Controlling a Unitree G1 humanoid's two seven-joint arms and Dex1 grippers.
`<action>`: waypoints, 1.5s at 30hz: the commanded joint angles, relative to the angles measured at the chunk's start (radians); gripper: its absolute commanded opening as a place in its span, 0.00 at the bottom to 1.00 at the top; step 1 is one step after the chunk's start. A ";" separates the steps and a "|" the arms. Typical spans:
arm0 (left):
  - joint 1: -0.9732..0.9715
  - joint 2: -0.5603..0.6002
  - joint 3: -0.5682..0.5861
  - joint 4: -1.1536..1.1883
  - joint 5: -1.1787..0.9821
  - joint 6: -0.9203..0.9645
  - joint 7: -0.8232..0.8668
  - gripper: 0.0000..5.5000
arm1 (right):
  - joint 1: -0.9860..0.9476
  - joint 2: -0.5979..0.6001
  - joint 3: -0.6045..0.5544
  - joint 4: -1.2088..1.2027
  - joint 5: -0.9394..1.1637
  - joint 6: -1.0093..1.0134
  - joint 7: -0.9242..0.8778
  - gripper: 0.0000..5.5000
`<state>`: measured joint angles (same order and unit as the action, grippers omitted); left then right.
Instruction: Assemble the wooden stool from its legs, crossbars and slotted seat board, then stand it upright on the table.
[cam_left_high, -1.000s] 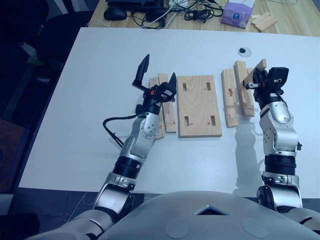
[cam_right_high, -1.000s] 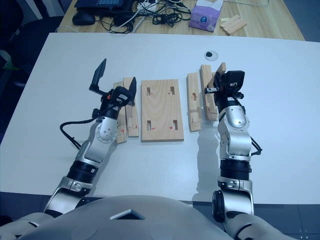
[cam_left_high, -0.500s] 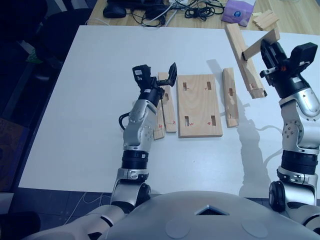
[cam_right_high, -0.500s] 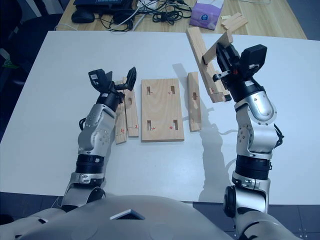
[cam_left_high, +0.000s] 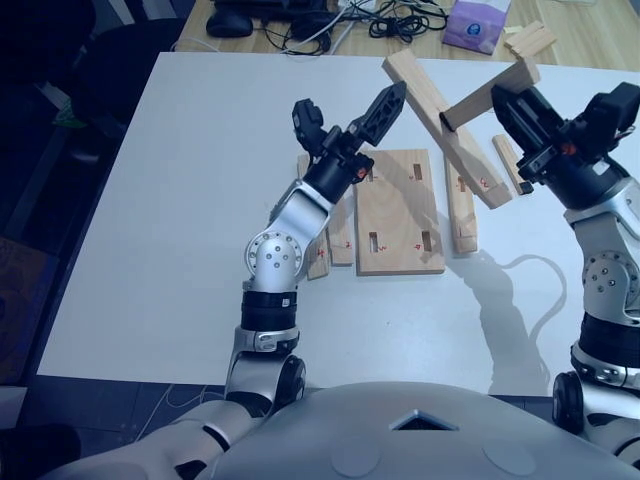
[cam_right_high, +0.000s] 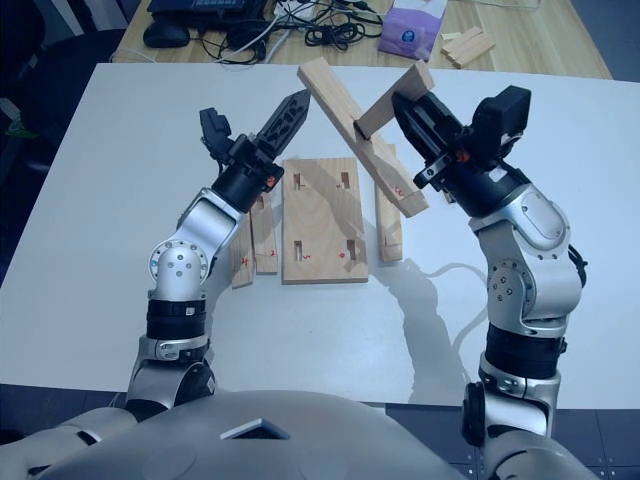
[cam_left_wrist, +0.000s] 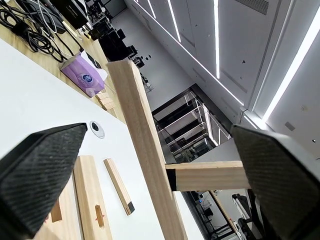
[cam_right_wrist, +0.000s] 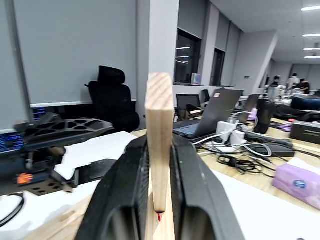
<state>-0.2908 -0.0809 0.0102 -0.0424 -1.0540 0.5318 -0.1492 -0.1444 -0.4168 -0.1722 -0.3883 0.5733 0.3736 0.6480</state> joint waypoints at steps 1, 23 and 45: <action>0.003 -0.123 0.001 -0.001 -0.020 -0.008 0.032 0.98 | 0.020 -0.029 0.012 -0.056 0.050 0.041 0.025 0.07; 0.017 -0.120 -0.039 -0.019 -0.080 0.004 0.087 0.40 | 0.048 -0.049 0.030 -0.101 0.099 0.067 0.042 0.07; 0.013 -0.116 -0.033 0.021 -0.062 -0.008 0.114 0.19 | 0.093 -0.063 0.112 -0.014 -0.071 -0.062 0.048 0.23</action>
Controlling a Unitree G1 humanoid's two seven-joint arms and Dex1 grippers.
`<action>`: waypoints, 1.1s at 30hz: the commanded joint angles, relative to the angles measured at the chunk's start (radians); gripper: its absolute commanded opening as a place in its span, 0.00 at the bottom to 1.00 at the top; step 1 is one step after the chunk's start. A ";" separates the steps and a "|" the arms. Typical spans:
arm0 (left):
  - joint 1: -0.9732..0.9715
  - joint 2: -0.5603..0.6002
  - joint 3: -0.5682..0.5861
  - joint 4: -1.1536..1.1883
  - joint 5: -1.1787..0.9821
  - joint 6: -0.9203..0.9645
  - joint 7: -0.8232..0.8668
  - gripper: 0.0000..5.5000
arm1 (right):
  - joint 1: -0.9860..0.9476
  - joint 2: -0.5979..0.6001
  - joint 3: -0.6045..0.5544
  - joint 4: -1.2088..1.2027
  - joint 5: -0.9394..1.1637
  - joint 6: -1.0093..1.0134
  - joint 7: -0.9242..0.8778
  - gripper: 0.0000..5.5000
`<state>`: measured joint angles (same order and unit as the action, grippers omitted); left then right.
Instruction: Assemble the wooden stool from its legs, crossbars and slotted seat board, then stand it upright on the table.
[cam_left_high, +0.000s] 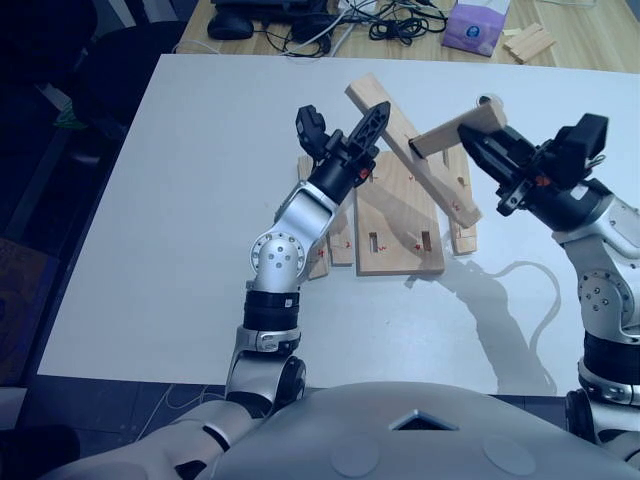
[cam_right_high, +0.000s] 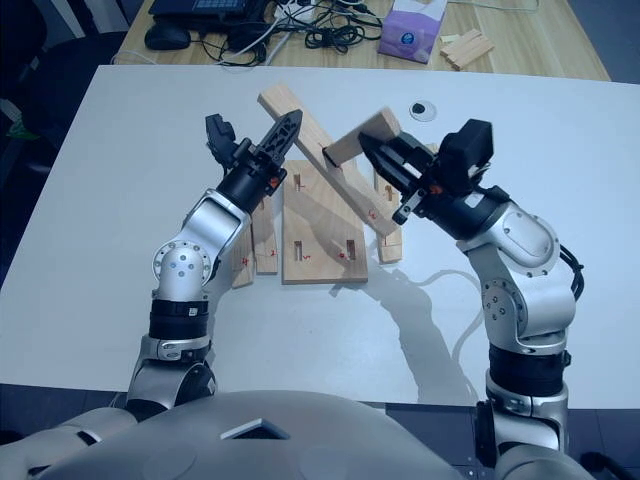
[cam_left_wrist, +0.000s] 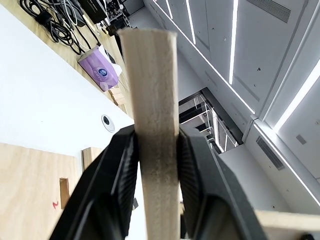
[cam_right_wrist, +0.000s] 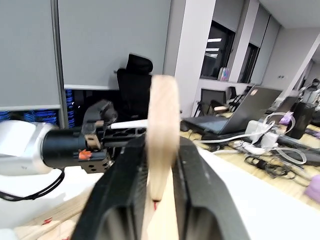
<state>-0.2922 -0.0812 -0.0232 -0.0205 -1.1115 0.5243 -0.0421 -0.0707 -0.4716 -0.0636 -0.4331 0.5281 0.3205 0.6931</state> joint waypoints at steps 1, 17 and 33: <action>0.015 -0.116 0.001 -0.001 -0.004 -0.002 0.009 0.19 | 0.023 -0.010 0.003 0.040 -0.029 -0.014 0.006 0.26; 0.037 0.009 -0.031 -0.207 0.363 -0.181 0.106 0.19 | 0.263 -0.230 -0.077 0.064 -0.005 0.005 0.264 0.71; 0.122 0.027 -0.105 -0.462 0.607 -0.084 0.152 0.19 | 0.169 -0.217 0.379 0.211 -0.318 -0.011 0.338 0.13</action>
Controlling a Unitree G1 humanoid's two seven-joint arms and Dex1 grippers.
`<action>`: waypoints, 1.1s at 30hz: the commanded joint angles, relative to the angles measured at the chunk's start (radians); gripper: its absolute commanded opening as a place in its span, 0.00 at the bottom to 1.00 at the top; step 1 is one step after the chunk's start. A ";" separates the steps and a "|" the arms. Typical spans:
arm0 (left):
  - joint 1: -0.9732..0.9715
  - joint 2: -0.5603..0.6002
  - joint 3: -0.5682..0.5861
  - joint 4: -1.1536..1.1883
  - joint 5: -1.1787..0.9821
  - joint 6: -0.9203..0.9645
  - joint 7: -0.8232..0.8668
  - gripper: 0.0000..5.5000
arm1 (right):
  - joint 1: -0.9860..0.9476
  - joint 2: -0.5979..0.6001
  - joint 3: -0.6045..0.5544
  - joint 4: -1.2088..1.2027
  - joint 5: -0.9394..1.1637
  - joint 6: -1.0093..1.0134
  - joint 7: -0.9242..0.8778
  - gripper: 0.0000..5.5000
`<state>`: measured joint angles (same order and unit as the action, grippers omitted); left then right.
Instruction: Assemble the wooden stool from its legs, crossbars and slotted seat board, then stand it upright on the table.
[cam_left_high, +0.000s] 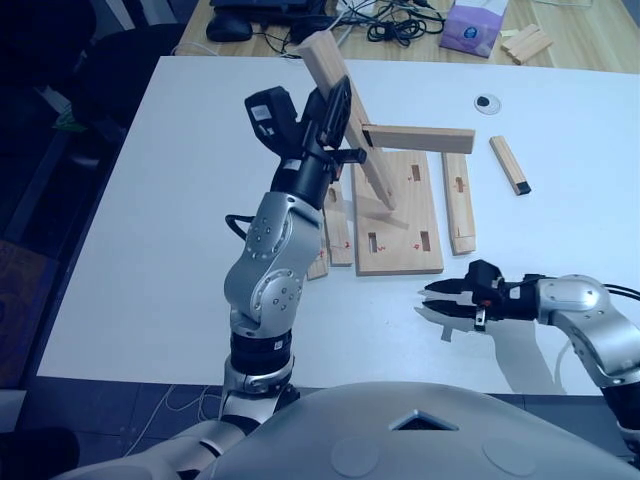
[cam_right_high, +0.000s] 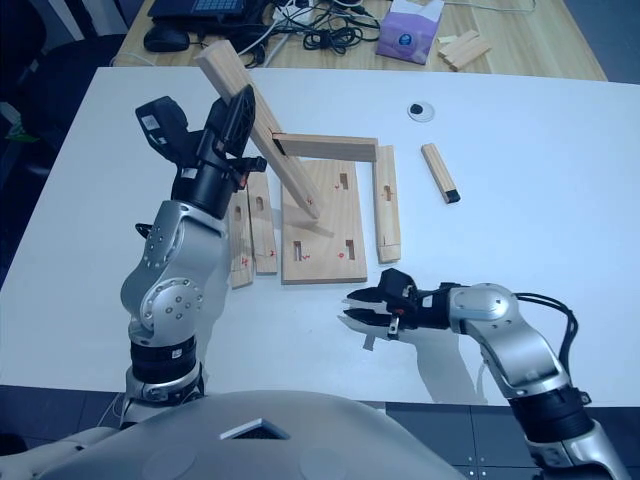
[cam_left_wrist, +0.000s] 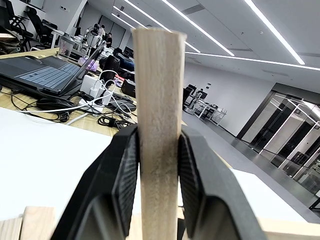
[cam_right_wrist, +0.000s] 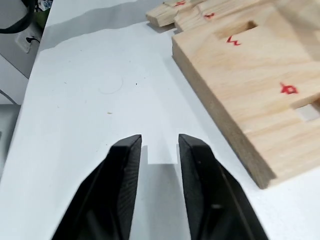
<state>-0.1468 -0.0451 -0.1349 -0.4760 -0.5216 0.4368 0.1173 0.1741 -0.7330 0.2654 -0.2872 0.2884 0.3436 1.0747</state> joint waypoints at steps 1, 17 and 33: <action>-0.023 -0.011 0.005 -0.006 0.021 0.003 -0.012 0.19 | -0.110 0.082 0.067 0.109 -0.130 -0.060 -0.098 0.09; -0.015 0.055 -0.072 0.020 0.352 -0.098 -0.024 0.19 | -0.368 0.443 0.131 0.480 -0.326 -0.275 -0.410 0.00; -0.024 -0.104 0.022 0.094 0.365 -0.148 0.061 0.19 | 0.003 0.122 -0.291 0.381 -0.129 -0.395 -0.294 0.00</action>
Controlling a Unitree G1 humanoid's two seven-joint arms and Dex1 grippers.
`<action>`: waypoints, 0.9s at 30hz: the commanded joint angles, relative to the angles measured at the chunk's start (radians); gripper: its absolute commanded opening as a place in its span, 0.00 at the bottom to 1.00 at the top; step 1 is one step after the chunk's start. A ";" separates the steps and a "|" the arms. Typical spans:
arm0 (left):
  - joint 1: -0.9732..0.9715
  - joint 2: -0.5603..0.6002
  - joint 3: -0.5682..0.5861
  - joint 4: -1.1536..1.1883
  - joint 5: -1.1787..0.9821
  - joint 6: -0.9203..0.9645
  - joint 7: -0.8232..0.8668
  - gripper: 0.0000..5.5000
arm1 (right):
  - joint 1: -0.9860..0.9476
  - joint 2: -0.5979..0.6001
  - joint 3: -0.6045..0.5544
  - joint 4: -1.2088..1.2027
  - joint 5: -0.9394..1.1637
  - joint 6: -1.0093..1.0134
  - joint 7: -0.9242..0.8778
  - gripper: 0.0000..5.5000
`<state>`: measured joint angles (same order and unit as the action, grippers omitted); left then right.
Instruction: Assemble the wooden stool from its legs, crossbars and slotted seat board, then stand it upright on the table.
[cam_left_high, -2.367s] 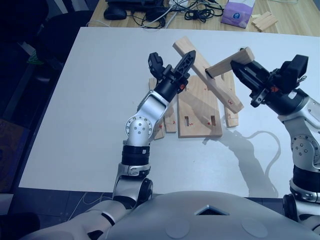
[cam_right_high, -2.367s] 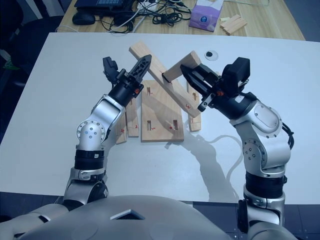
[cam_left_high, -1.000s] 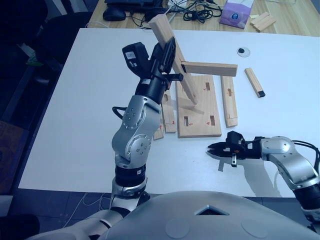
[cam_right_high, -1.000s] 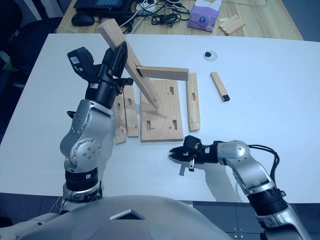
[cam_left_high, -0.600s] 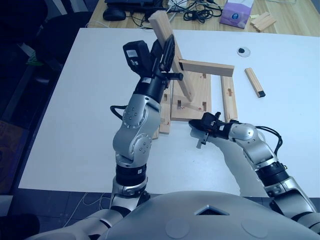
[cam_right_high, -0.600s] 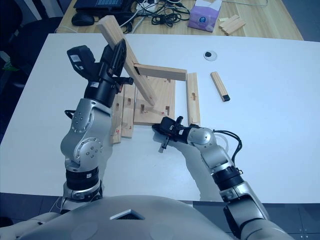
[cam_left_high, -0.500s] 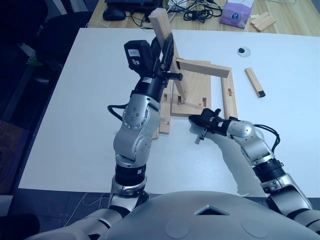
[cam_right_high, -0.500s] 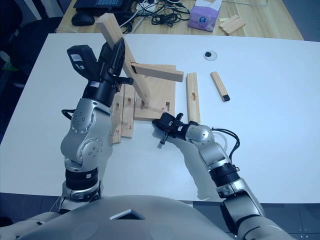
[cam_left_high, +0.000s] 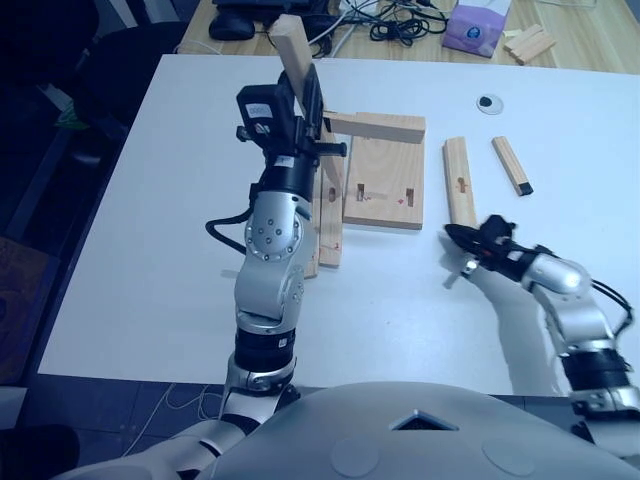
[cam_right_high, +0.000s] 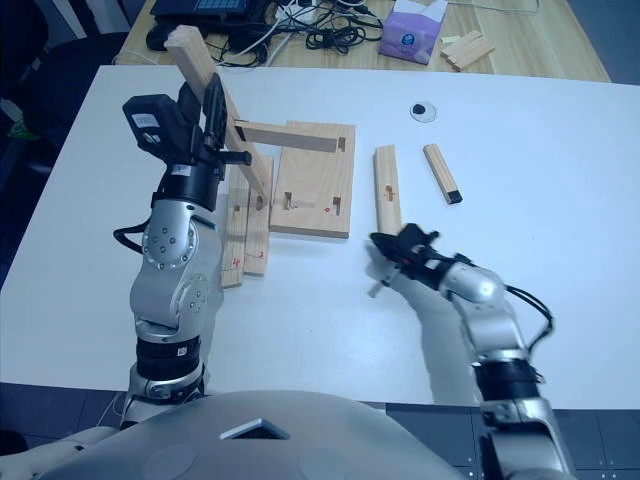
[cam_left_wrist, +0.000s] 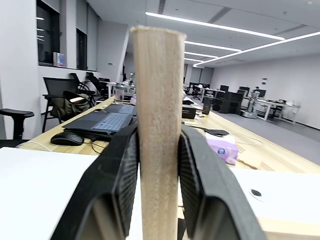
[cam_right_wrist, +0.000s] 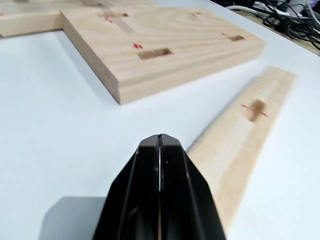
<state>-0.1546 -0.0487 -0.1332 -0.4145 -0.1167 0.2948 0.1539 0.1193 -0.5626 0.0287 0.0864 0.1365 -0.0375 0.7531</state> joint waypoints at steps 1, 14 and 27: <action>-0.014 -0.112 0.028 0.040 -0.064 0.000 0.032 0.19 | 0.066 -0.059 -0.063 0.006 0.028 -0.017 0.038 0.00; -0.018 -0.173 0.048 0.078 -0.345 0.021 0.149 0.19 | -0.016 0.021 -0.182 0.028 0.075 -0.095 -0.084 0.00; -0.042 -0.127 -0.037 0.061 -0.368 -0.017 0.157 0.19 | -0.076 0.062 -0.188 -0.006 0.070 -0.095 -0.186 0.00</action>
<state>-0.1846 -0.0552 -0.1499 -0.3419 -0.4896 0.2882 0.3115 0.0471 -0.5068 -0.1584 0.1001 0.2077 -0.1363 0.5749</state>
